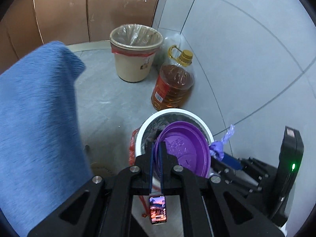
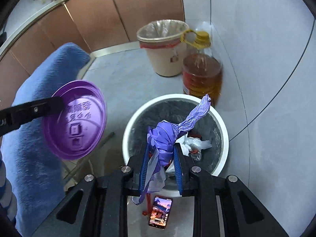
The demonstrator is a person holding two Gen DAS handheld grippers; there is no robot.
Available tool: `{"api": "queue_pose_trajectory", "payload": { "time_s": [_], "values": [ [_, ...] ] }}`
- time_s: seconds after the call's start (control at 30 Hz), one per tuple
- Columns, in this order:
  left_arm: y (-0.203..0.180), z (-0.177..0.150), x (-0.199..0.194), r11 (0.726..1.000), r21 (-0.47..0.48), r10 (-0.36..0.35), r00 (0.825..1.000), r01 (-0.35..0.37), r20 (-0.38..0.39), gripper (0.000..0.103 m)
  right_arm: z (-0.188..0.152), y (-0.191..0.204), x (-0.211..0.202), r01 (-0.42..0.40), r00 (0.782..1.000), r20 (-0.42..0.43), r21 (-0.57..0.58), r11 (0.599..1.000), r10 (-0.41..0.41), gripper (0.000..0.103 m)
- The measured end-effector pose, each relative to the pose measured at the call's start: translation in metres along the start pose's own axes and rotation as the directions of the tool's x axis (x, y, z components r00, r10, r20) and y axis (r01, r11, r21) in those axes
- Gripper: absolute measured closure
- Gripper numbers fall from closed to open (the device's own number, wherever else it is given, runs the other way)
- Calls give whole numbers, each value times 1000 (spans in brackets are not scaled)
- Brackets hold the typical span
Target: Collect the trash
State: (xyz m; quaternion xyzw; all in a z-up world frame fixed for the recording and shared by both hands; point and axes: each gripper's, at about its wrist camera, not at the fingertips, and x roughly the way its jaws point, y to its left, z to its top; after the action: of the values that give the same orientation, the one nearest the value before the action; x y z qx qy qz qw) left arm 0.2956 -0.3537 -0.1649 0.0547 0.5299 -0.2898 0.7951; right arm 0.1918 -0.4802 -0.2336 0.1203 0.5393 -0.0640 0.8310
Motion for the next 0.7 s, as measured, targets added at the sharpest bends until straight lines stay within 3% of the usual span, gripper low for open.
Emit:
{"api": "queue_pose_trajectory", "payload": {
  "time_s": [0.1, 0.2, 0.33, 0.47, 0.7],
  "values": [
    [-3, 5, 27, 999, -31, -31, 999, 30, -20, 96, -2, -8, 17, 29, 1000, 1, 11, 1000, -29, 55],
    [-6, 6, 49, 999, -39, -30, 999, 28, -42, 94, -5, -15, 27, 45, 999, 6, 23, 999, -45, 49],
    [-2, 5, 55, 996, -65, -71, 997, 68, -34, 90, -14, -15, 24, 70, 997, 14, 32, 997, -71, 48],
    [-3, 3, 37, 996, -51, -68, 998, 69, 16, 60, -19, -10, 14, 114, 992, 41, 37, 993, -116, 48],
    [-6, -14, -16, 997, -34, -66, 992, 70, 111, 57, -32, 8, -40, 131, 980, 143, 43, 990, -136, 48]
  ]
}}
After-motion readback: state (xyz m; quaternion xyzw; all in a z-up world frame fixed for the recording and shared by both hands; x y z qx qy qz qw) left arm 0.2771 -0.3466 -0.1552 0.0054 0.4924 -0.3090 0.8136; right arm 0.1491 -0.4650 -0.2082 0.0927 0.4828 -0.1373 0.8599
